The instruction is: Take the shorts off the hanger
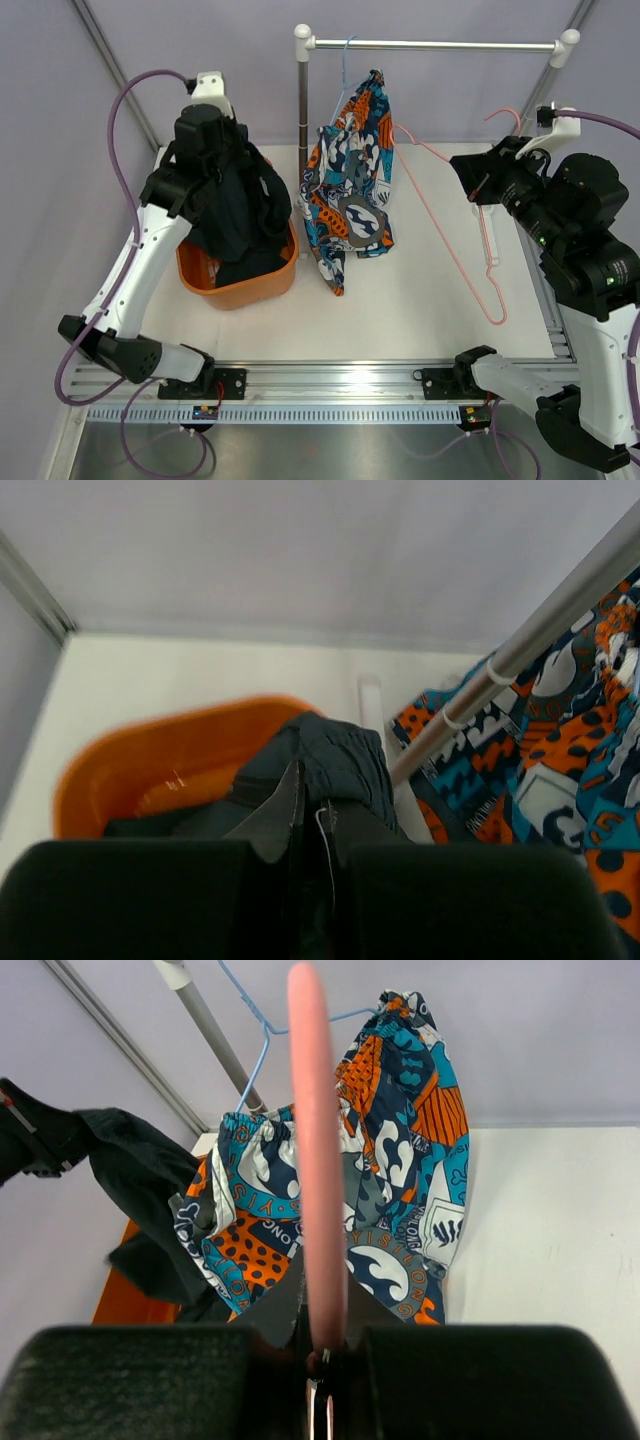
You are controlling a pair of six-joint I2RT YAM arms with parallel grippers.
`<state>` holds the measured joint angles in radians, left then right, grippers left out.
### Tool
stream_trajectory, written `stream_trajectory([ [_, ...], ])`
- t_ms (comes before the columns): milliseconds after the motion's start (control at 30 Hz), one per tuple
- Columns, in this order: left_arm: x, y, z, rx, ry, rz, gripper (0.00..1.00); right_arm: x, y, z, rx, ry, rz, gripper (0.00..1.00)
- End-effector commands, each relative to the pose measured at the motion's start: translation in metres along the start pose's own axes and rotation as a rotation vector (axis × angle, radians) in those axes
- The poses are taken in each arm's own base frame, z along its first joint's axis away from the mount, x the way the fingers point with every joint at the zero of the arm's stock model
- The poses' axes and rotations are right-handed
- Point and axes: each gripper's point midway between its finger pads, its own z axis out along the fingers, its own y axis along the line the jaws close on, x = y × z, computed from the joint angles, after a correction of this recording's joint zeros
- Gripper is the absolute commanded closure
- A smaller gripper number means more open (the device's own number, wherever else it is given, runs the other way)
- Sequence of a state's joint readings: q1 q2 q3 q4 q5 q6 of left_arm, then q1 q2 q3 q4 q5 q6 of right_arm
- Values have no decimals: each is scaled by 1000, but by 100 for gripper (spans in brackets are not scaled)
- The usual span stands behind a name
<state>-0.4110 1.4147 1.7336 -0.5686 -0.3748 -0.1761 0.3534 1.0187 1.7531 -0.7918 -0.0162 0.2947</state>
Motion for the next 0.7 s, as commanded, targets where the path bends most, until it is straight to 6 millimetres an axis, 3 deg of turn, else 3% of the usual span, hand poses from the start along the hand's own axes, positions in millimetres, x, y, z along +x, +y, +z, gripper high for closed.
stream_trajectory([
  [0, 34, 4, -13, -16, 38, -232, 100, 1, -1, -1, 1, -7, -10, 100],
  [67, 61, 11, -18, -39, 66, -269, 99, 3, -1, 0, 1, -3, -7, 100],
  [100, 101, 19, -13, -88, 139, -303, 99, 5, -2, 0, 5, 5, -7, 100],
  [167, 125, 21, -18, -79, 164, -338, 98, 7, -2, 0, 6, 12, -8, 100],
  [200, 160, 27, -18, -108, 220, -358, 97, 9, -4, 1, 12, 21, -13, 100],
  [233, 163, 29, -24, -103, 207, -385, 94, 9, -4, 0, 13, 22, -16, 100],
  [267, 184, 36, -26, -127, 236, -417, 92, 11, -6, 2, 19, 35, -22, 100],
  [333, 191, 38, -32, -119, 237, -451, 86, 15, -7, 4, 23, 55, -28, 100],
  [367, 189, 37, -37, -100, 227, -463, 76, 15, -7, 6, 26, 61, -32, 100],
  [433, 195, 19, -43, 12, 276, -445, 49, 21, -18, 15, 77, 88, -59, 100],
  [467, 196, 14, -46, 46, 295, -423, 30, 25, -25, 21, 106, 108, -83, 100],
  [567, 194, 10, -63, 103, 307, -396, 12, 25, -33, 28, 141, 110, -124, 100],
  [667, 188, 16, -78, 113, 289, -367, 4, 22, -36, 36, 145, 109, -179, 100],
])
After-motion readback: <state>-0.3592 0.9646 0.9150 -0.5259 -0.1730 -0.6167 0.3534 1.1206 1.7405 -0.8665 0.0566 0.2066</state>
